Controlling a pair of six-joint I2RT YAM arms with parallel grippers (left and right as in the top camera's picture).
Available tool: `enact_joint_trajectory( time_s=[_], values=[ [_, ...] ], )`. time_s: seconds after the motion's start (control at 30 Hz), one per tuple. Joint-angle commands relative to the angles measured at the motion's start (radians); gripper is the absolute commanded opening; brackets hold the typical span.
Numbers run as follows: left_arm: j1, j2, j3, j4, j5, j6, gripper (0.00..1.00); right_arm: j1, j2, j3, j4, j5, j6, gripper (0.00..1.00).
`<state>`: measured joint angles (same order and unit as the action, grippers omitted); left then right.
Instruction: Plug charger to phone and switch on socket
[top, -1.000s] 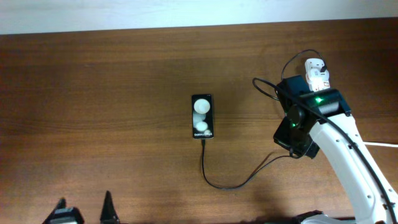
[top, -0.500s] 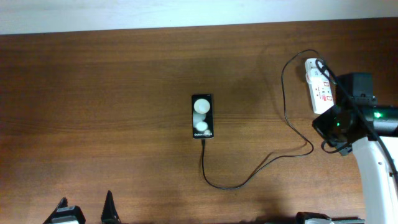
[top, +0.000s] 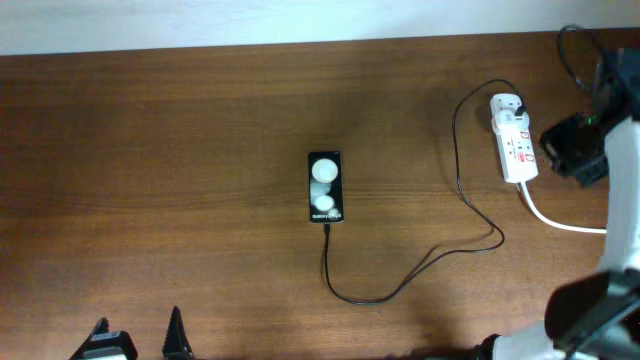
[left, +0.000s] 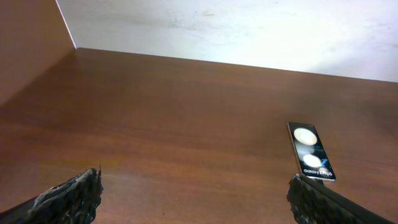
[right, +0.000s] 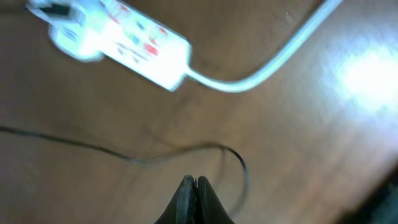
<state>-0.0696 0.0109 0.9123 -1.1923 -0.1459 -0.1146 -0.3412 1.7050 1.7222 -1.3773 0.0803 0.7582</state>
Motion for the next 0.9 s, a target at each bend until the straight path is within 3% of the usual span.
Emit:
enact_joint_trajectory(
  time_s=[0.0,0.1,0.3,0.87],
  values=[
    [0.002,-0.004,-0.001,0.002,0.006,0.011,0.99,-0.008,0.157,0.196,-0.037,-0.003,-0.014,0.04],
    [0.002,-0.004,-0.001,0.002,-0.012,0.011,0.99,-0.008,0.288,0.306,-0.019,-0.002,-0.014,0.04],
    [0.002,-0.004,-0.001,0.003,-0.012,0.011,0.99,-0.008,0.435,0.316,0.122,-0.009,-0.021,0.04],
    [0.002,-0.004,-0.001,0.006,-0.013,0.011,0.99,-0.008,0.592,0.314,0.275,-0.010,-0.022,0.04]
  ],
)
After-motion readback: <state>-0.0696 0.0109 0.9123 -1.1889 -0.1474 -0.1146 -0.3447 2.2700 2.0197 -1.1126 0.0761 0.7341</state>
